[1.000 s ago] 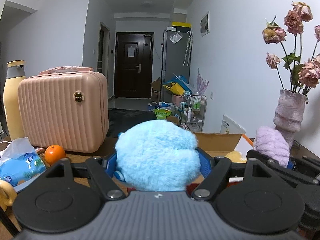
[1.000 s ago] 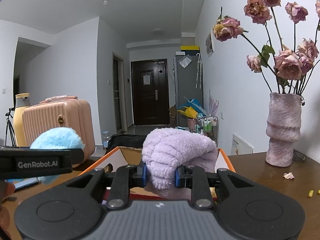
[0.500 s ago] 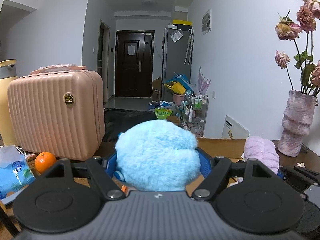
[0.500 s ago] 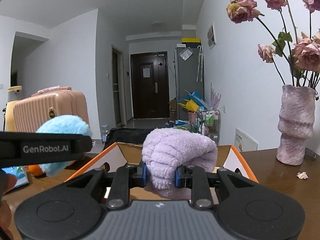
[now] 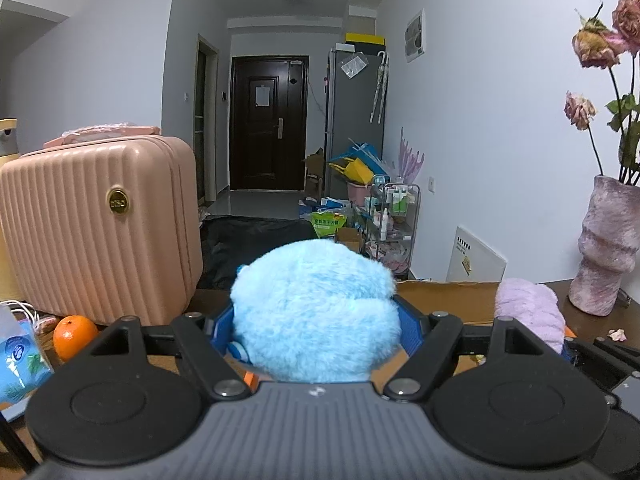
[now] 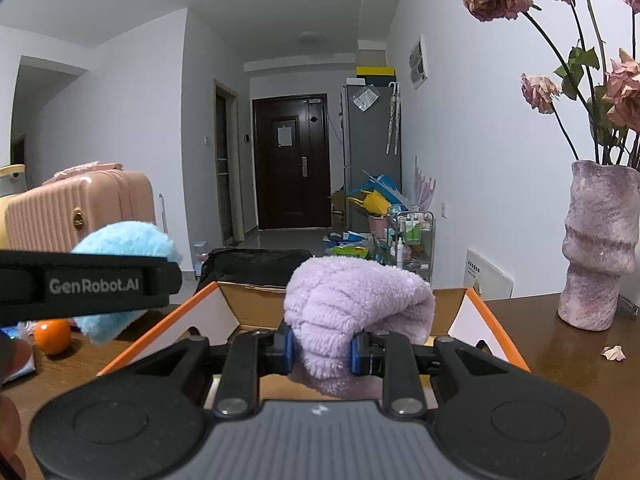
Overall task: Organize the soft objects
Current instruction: 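Carry the towel roll and blue puff over the cardboard box with both tools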
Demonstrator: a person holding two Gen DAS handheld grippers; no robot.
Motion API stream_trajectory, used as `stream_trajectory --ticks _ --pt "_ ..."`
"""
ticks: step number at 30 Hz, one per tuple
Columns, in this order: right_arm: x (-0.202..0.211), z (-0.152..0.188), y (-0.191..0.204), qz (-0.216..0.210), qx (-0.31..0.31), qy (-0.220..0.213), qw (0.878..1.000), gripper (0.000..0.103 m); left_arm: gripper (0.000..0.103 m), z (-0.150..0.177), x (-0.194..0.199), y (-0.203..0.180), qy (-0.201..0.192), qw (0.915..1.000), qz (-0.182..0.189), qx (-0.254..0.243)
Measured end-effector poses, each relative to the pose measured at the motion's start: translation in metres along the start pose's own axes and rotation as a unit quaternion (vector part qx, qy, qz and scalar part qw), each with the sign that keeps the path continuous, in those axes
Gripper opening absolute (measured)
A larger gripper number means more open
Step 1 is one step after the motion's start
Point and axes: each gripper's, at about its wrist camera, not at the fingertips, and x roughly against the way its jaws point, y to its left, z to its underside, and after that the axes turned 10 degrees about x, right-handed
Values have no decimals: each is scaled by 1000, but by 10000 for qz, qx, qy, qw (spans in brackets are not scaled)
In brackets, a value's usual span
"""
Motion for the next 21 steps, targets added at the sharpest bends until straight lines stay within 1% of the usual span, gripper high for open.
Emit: stream_trajectory --ticks 3,13,21 --pt "-7 1 -4 -8 -81 62 9999 24 77 0 -9 -2 32 10000 -6 -52" --pt "-20 2 -14 253 -106 174 9995 24 77 5 -29 -9 175 9996 11 -239" --pt "-27 3 -19 334 -105 245 9991 24 77 11 -44 -14 234 9989 21 -414"
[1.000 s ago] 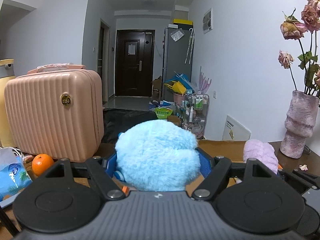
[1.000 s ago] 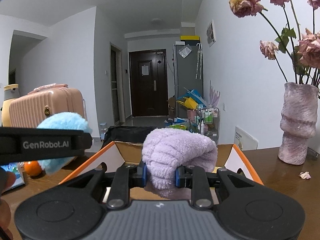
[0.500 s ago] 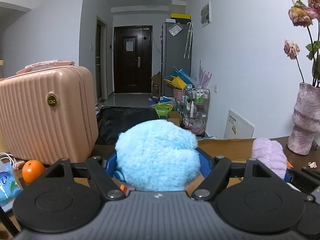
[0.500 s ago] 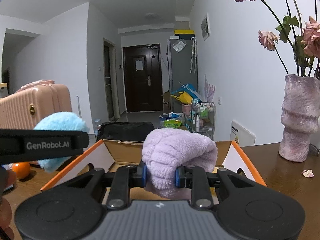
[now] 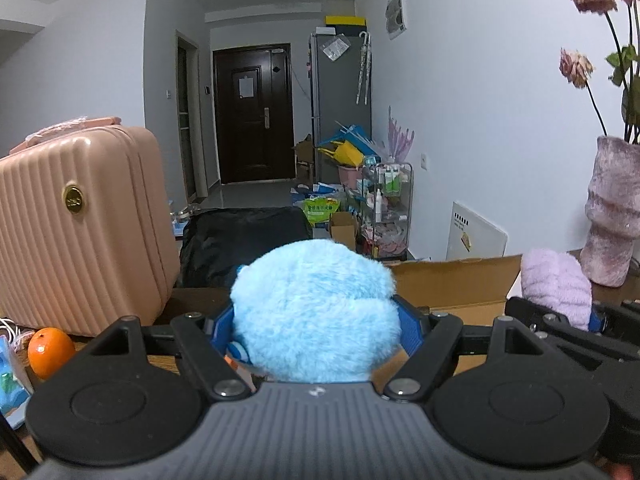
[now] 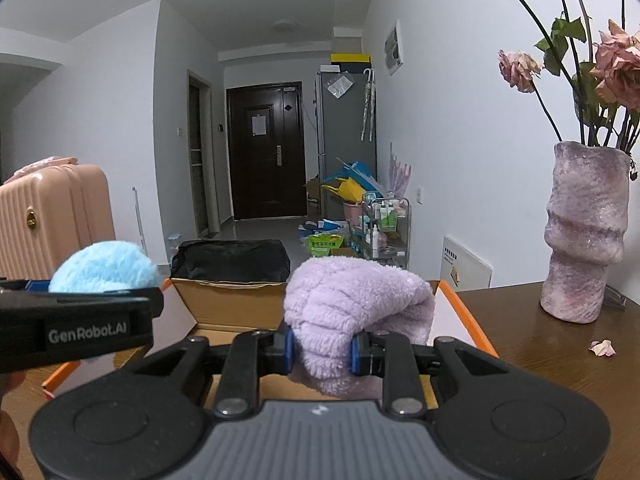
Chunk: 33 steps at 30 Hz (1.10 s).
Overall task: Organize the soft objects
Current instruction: 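Carry the towel roll and blue puff over the cardboard box with both tools, then open the left tool to drop the puff while the right tool lowers and releases the towel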
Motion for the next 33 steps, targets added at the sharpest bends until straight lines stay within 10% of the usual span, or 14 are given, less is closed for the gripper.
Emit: stream_trajectory --ticks 11,16,25,33 --pt "-8 2 -10 72 -36 138 9999 26 80 0 -16 4 206 9997 90 -7" --pt "-9 2 -12 72 -5 192 9998 35 101 -1 -14 12 179 9998 20 122" --pt "-6 3 -17 217 -172 195 9994 100 103 -5 -10 21 -6 9990 -241 384" --pt "-5 4 -21 265 -275 192 9991 103 103 -3 -8 20 -35 9990 -267 364"
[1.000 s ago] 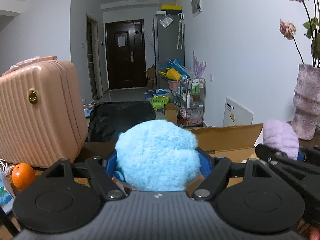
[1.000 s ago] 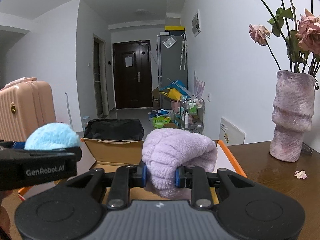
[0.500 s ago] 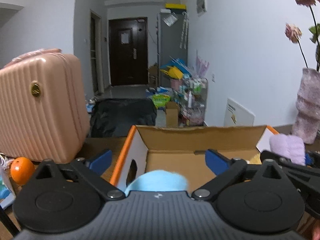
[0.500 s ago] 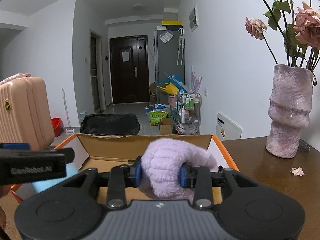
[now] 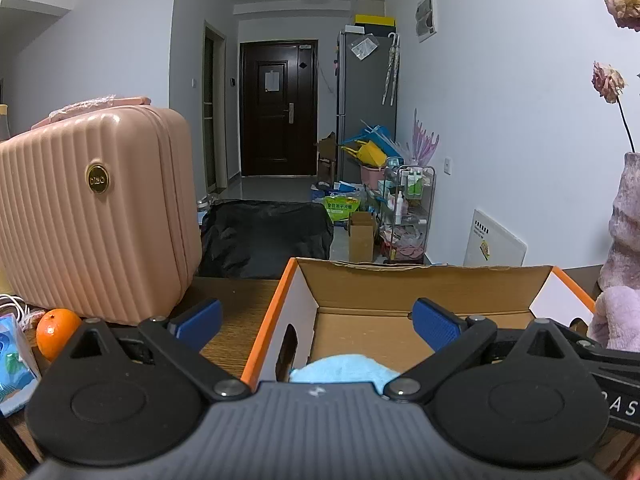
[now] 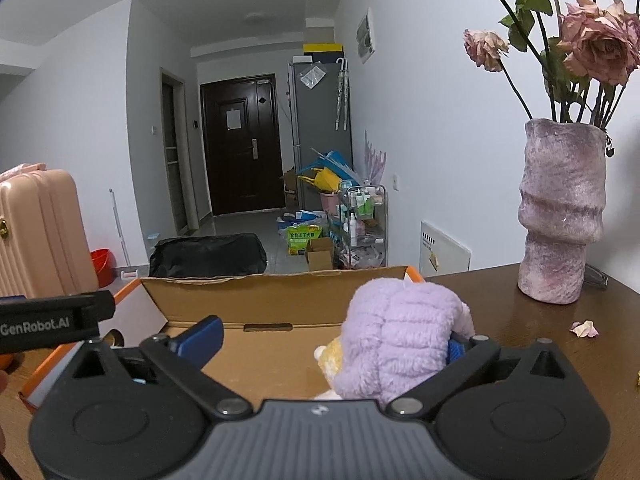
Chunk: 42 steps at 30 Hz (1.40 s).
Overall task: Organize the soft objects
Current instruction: 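Open the left tool to drop the puff while the right tool lowers and releases the towel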
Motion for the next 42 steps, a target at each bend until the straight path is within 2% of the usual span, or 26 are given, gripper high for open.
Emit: stream_trajectory --ticks 17,42 --pt "12 1 8 -40 135 -89 9999 103 103 0 15 9 -70 9999 -58 121" --pt "84 19 18 -44 305 -397 9987 103 103 14 72 29 -145 9997 -135 138"
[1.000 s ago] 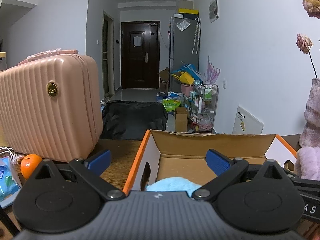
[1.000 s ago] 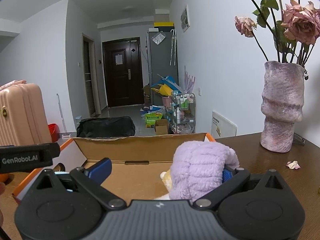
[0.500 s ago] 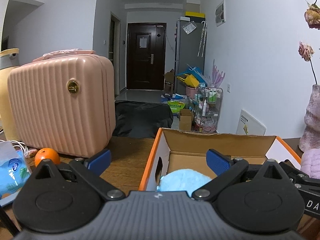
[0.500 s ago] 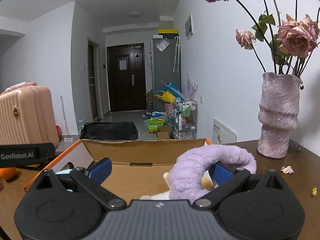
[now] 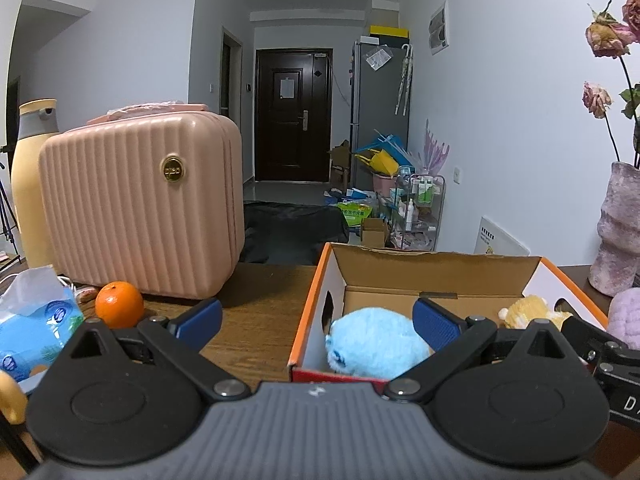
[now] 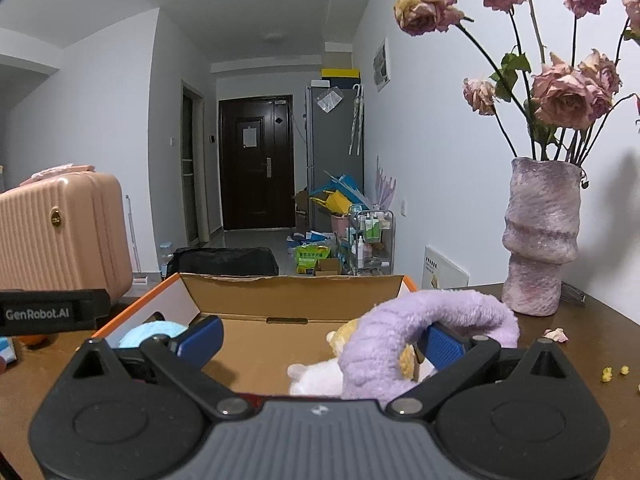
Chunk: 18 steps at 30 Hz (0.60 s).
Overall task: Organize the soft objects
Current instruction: 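Open the left tool to drop the puff while the right tool lowers and releases the towel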
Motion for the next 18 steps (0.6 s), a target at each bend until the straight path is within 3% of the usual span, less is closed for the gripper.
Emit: stream_trajectory --ticks 18 --pt "58 16 -4 46 106 -223 9997 103 103 23 58 4 -22 9999 101 -95"
